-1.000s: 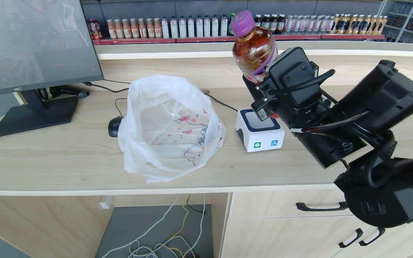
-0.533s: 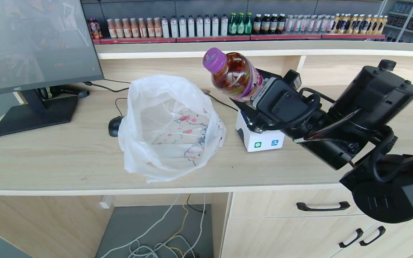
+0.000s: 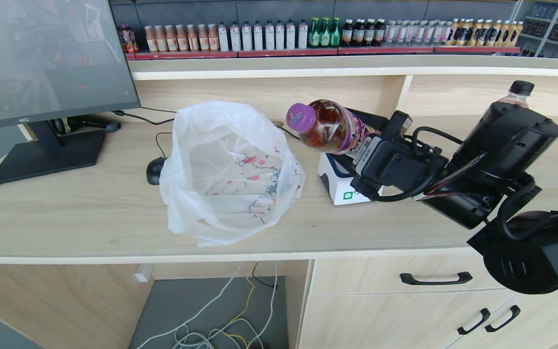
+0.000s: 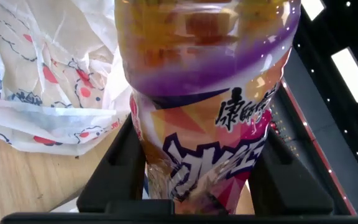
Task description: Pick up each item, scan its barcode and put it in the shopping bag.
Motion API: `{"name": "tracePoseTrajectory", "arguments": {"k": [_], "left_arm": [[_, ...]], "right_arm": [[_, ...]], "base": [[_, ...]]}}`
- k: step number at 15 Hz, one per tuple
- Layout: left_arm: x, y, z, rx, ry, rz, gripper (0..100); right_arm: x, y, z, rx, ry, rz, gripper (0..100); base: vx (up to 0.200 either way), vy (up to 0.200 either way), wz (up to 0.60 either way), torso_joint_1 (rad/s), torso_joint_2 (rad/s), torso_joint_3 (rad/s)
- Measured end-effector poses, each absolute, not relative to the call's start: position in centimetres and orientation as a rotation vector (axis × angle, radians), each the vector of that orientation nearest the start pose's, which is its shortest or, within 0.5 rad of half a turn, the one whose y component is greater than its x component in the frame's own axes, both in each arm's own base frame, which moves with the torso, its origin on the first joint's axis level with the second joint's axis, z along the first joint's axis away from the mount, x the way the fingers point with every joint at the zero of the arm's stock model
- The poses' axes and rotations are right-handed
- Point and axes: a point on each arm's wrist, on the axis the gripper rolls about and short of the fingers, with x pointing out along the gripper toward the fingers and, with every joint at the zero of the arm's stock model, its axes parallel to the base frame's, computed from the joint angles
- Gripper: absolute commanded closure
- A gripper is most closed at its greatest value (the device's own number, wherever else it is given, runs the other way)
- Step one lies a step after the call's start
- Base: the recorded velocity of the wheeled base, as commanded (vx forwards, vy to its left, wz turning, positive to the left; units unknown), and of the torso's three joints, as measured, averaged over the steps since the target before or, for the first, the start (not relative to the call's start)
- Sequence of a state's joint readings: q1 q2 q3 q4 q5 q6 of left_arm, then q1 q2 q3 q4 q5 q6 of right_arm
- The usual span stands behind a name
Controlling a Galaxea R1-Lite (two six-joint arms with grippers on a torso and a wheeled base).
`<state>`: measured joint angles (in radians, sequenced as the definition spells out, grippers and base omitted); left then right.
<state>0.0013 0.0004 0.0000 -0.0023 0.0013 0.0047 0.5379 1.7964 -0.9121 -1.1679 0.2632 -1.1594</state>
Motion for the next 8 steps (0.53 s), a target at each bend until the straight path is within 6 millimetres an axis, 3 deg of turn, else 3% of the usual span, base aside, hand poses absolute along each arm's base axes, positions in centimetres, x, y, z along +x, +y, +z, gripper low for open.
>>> {"name": "tracePoseTrajectory", "arguments": {"k": [8], "left_arm": [[-2.3,0.0,7.6,0.004,-0.002,0.002,0]], "right_arm": [[30.5,16.6,23.2,-1.106,-0.794,0.591,100]], "base": [[0.000,0.000,0.00,0.000,0.00,0.000]]}}
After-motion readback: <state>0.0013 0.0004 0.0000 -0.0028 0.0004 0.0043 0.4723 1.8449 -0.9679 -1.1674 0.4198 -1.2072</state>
